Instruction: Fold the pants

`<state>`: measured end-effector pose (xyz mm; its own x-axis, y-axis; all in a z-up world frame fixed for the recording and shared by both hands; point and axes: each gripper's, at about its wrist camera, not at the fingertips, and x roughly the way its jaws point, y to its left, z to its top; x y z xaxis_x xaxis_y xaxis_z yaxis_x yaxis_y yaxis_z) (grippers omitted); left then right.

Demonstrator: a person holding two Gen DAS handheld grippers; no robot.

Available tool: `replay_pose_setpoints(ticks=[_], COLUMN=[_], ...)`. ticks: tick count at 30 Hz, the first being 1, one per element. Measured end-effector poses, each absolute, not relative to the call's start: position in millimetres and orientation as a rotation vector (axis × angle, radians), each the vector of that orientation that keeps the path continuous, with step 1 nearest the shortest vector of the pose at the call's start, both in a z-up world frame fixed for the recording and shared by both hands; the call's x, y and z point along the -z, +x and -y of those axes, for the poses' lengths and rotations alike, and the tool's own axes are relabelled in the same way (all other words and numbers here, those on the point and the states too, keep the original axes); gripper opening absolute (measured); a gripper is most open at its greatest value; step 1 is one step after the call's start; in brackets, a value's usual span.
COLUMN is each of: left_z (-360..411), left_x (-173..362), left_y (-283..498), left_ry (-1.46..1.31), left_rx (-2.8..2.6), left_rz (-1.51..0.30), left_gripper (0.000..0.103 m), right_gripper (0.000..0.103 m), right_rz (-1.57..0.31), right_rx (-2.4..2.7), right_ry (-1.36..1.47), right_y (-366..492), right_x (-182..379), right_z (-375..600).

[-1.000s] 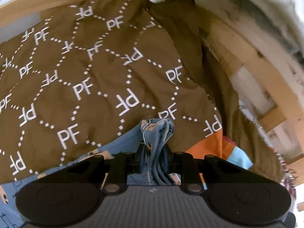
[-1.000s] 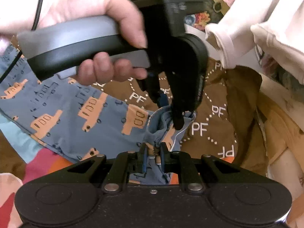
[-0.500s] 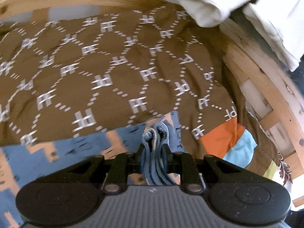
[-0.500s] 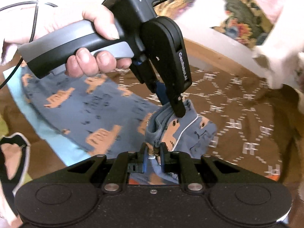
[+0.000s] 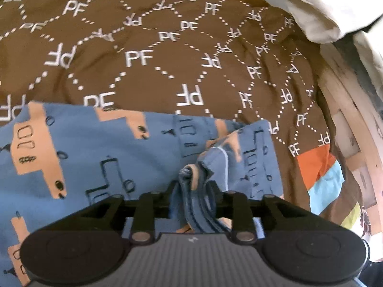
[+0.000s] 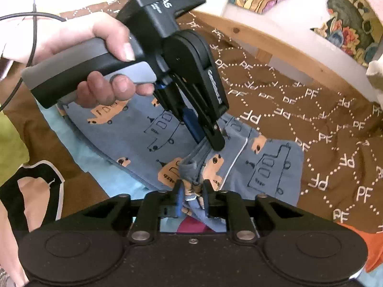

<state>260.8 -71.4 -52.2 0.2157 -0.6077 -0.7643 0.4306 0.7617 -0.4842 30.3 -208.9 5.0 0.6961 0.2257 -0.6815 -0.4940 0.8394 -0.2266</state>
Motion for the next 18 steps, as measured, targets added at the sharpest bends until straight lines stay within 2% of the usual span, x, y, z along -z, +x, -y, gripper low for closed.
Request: replay_pose_setpoints(ticks=[3,7,11,16,18], left_z=[65,65,69,78,82], left_x=[55,56,56,58,57], left_y=[262,263,263,264,264], left_ry=[-0.199,-0.246,-0.243,-0.225,-0.190], left_rx=[0.718,0.725,0.729,0.689,0.669], left_rz=[-1.153,-1.168,-1.166,-1.184,-1.186], left_gripper=[0.043,0.054,0.063,0.060,0.048], right_gripper=[0.026,0.046,0.049,0.050,0.050], right_rz=[-0.700,-0.713,-0.717,-0.737,-0.741], right_rx=[-0.406,-0.394,-0.397,-0.401,-0.401], right_ry=[-0.416,-0.419,-0.419,-0.416,-0.403], right_y=[31,31,31,35,38], right_x=[-3,-1,-1,4,4], right_z=[208,207,207,203,202])
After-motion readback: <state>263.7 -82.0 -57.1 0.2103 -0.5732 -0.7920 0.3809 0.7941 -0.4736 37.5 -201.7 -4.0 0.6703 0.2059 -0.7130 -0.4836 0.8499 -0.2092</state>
